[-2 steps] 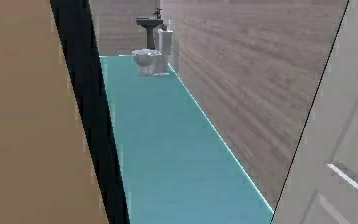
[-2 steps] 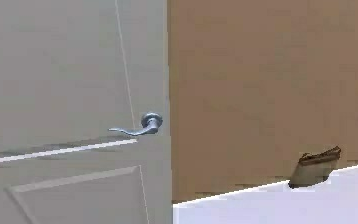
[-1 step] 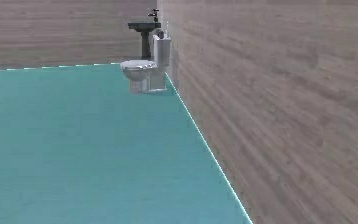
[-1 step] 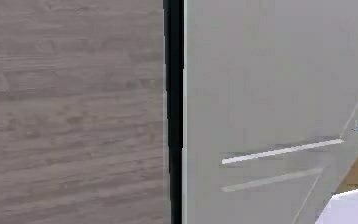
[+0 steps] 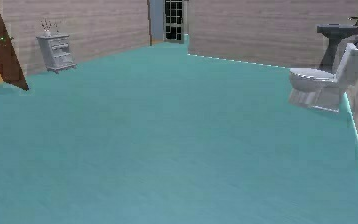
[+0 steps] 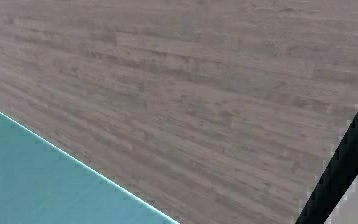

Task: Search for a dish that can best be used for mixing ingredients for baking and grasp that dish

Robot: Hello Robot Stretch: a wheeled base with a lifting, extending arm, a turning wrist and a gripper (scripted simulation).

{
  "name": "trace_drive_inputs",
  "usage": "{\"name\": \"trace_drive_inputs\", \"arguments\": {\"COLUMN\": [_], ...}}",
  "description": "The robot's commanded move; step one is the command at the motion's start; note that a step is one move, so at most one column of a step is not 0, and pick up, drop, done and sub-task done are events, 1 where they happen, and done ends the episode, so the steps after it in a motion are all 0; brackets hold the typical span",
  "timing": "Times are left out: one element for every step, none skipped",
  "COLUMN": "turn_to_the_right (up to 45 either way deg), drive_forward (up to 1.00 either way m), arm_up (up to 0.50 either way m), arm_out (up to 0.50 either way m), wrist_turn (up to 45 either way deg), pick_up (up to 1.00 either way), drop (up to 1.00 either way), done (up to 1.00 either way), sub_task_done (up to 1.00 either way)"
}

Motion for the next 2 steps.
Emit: {"name": "trace_drive_inputs", "arguments": {"turn_to_the_right": [-3.0,0.0], "drive_forward": [0.00,1.00], "arm_up": [0.00,0.00], "arm_out": [0.00,0.00], "wrist_turn": [0.0,0.0], "pick_up": [0.00,0.00], "drop": [0.00,0.00], "done": [0.00,0.00], "sub_task_done": [0.00,0.00]}}
